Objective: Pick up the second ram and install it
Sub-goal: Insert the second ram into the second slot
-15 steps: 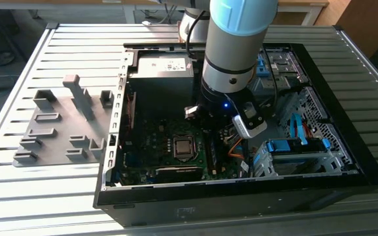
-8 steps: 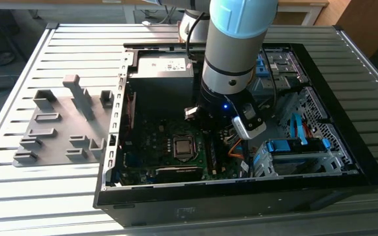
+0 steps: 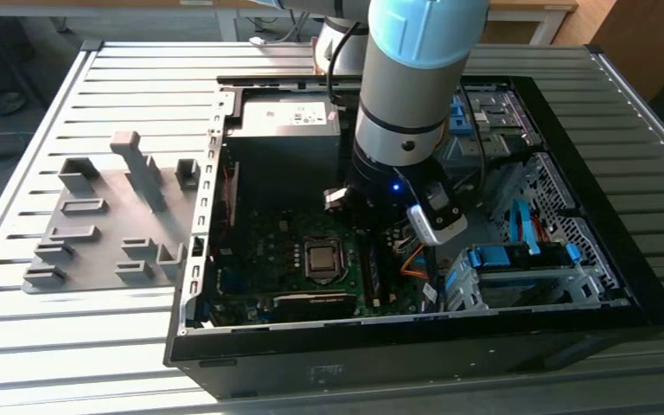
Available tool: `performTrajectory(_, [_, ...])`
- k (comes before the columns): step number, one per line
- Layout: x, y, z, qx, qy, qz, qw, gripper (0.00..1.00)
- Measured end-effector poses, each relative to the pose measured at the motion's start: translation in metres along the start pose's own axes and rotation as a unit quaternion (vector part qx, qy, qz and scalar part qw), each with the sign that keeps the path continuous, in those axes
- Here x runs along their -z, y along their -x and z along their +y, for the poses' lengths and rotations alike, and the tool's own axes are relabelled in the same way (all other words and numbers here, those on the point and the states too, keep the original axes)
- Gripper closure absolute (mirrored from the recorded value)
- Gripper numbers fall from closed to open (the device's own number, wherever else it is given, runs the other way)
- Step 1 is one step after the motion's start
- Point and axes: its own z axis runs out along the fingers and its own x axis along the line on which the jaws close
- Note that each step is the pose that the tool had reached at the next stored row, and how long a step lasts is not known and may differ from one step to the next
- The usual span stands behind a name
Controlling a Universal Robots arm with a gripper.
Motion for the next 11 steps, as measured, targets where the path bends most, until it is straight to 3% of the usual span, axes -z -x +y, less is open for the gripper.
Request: performTrajectory(11, [-0.0030,0.0000,0.0000,0.000,0.0010,0.0017,1.0000,0.86])
